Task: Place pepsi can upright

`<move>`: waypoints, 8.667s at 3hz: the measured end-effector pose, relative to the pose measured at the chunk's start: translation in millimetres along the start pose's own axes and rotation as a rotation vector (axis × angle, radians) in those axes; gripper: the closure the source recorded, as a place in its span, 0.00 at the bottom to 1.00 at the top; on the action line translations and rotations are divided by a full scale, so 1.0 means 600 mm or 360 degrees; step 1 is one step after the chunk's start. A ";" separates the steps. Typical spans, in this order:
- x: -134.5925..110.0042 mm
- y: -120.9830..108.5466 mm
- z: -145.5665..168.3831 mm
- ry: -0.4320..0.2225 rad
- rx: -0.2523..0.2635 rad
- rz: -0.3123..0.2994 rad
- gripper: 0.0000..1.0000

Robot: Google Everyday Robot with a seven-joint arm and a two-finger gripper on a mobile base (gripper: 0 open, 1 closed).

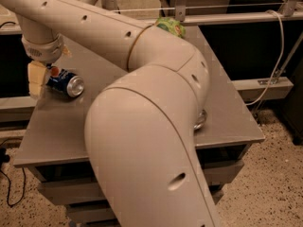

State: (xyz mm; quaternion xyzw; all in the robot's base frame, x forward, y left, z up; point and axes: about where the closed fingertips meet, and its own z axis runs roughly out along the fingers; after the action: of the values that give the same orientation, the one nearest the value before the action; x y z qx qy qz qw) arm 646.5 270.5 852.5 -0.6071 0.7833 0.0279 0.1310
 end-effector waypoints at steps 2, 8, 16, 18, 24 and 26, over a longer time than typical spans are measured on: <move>-0.002 0.001 0.022 0.0086 0.0014 0.0036 0.41; 0.079 -0.039 -0.175 -0.1374 -0.0076 -0.0079 1.00; 0.514 -0.255 -0.294 -0.2072 0.0259 -0.0054 1.00; 0.568 -0.234 -0.267 -0.2299 0.0299 0.0034 1.00; 0.604 -0.193 -0.262 -0.2284 0.0244 0.0108 0.00; 0.645 -0.139 -0.413 -0.1913 0.0373 0.0152 0.00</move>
Offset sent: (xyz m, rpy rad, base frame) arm 0.0032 0.0017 -0.0071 -0.0611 0.0062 -0.0524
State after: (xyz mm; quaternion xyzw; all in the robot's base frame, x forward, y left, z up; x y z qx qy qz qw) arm 595.7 -167.0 1008.5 -0.4309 0.5965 0.2849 0.6143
